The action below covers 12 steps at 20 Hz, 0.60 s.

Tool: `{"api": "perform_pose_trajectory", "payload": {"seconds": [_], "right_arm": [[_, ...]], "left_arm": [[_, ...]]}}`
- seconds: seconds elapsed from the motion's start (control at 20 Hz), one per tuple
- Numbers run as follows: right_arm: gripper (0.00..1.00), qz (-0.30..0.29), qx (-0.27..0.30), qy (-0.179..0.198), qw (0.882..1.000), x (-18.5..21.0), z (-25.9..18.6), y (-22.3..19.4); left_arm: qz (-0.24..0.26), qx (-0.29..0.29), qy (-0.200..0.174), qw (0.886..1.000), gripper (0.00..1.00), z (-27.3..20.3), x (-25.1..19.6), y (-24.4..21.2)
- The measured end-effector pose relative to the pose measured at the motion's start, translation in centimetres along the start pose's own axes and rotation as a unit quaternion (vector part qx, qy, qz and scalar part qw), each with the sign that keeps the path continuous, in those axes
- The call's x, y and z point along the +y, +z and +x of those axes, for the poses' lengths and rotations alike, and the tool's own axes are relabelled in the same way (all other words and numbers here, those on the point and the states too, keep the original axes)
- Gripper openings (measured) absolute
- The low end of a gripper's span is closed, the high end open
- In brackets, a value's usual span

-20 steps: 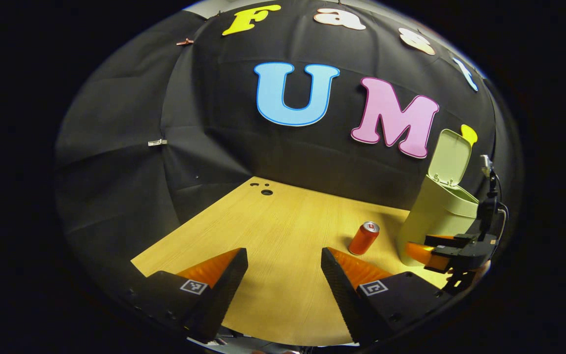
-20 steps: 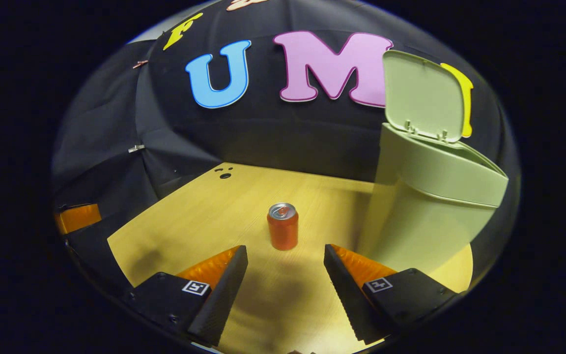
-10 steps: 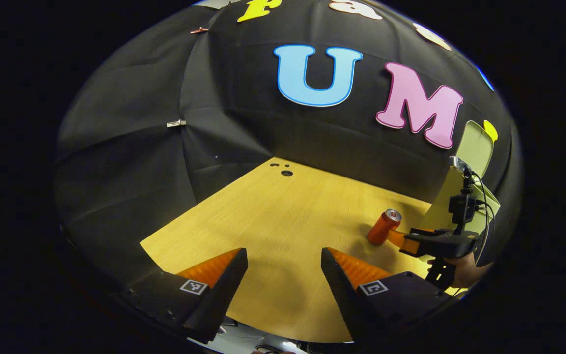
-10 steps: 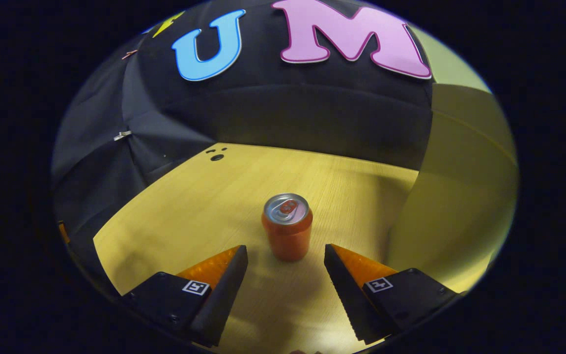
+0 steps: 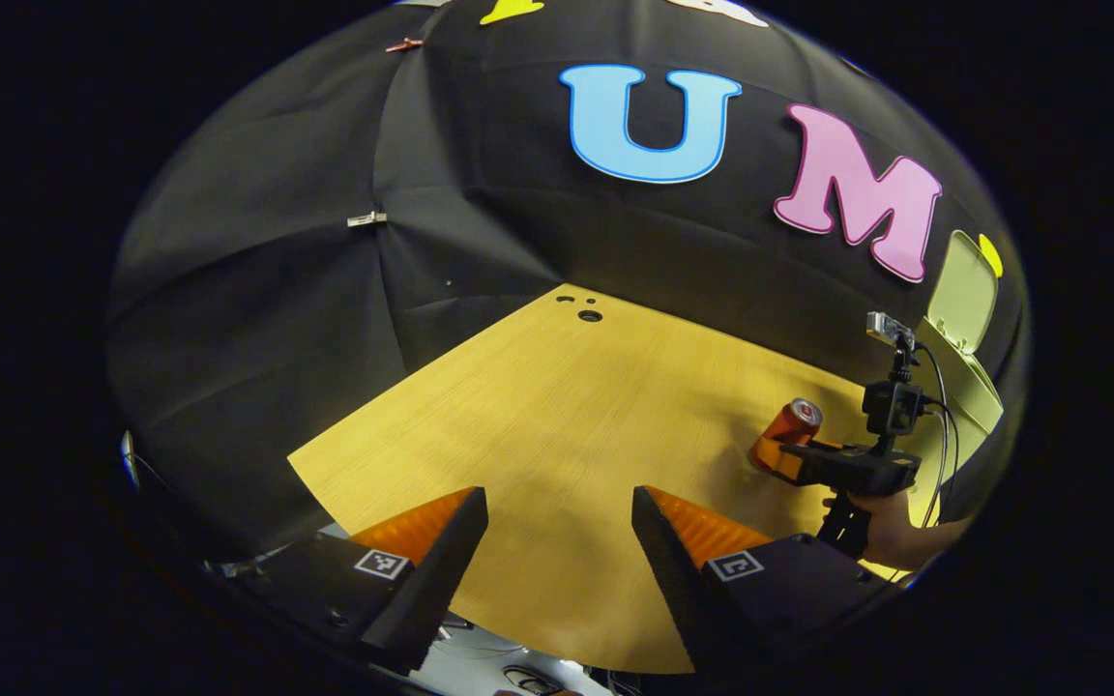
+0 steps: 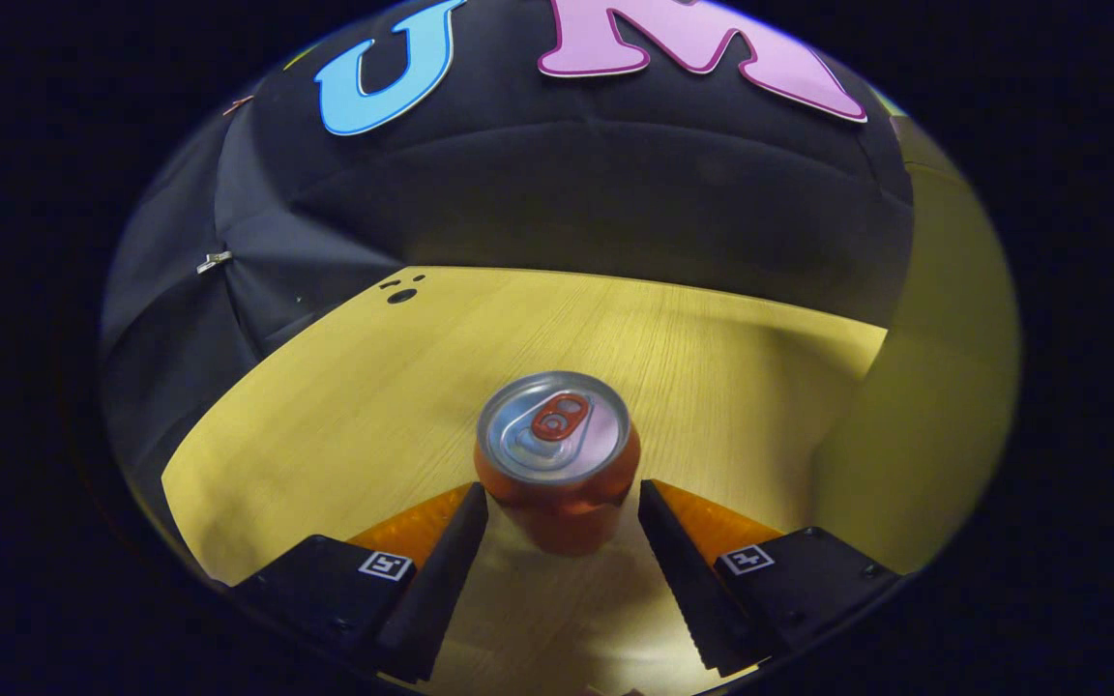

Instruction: Press the lid of the desktop garbage bin to open it, pick up the crumpled paper on the desktop and throw it into the bin, then pick up the pop can on the desktop and drop it into the bin, and finally close the garbage bin lid.

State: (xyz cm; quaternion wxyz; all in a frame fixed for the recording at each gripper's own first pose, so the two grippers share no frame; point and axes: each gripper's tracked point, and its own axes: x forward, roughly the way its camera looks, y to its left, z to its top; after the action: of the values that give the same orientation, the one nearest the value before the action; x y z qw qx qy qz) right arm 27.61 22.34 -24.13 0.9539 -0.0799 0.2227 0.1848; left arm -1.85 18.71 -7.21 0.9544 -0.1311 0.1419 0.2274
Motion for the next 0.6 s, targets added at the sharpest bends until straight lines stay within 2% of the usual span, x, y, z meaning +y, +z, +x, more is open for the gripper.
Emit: {"api": "perform_pose_trajectory", "payload": {"seconds": [0.3, 0.35, 0.45, 0.6], "right_arm": [[0.99, 0.001, -0.014, -0.004, 1.0, -0.7, 1.4, 1.3], [0.92, 0.003, -0.013, -0.005, 1.0, -0.9, 1.4, 1.4], [0.84, -0.002, -0.008, 0.007, 1.0, -0.5, 1.3, 1.3], [0.83, -0.027, -0.02, 0.008, 0.999, -0.3, 0.1, 2.3]], "left_arm": [[0.007, 0.007, -0.005, 1.0, 0.96, 0.3, -1.4, -0.7], [0.012, 0.008, -0.006, 1.0, 0.96, 0.3, -1.4, -0.8], [0.017, 0.009, -0.01, 1.0, 0.96, 0.3, -1.7, -1.0], [0.021, 0.007, -0.022, 1.0, 0.96, 0.1, -2.3, -1.2]]}}
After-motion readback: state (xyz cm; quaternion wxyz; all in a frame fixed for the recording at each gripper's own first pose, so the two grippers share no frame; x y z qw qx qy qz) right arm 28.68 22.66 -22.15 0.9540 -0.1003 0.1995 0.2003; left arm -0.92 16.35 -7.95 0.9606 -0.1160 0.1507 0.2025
